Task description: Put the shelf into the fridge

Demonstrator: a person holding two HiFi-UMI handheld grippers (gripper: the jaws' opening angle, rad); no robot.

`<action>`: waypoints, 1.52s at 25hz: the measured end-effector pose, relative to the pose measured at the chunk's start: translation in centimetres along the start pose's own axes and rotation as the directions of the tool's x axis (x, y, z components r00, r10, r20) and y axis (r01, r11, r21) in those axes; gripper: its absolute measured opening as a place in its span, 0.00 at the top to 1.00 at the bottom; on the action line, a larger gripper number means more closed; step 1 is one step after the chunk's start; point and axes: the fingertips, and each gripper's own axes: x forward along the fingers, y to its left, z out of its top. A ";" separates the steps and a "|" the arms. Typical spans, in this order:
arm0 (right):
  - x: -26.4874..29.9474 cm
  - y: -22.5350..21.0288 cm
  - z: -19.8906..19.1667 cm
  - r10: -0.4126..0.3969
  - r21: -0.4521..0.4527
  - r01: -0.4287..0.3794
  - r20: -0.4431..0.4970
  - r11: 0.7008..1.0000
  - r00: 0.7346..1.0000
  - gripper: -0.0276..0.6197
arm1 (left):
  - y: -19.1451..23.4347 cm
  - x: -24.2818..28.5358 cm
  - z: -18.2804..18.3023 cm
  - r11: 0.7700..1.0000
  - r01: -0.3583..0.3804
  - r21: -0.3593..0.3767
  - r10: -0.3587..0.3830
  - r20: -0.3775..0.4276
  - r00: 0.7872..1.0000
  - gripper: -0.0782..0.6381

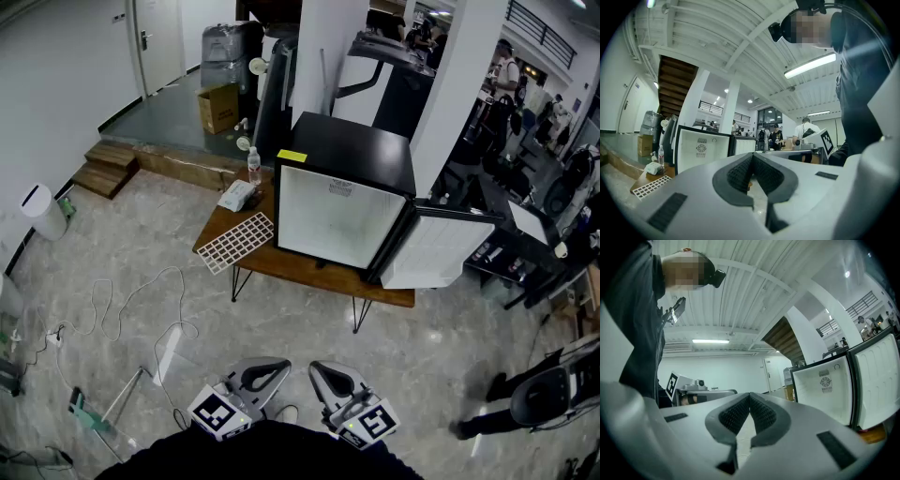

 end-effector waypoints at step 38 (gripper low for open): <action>21.8 -6.9 -3.9 0.255 -0.084 -0.264 -0.106 0.961 0.961 0.95 | 22.8 1.6 -1.9 0.969 -0.238 -0.063 0.240 0.017 0.971 0.89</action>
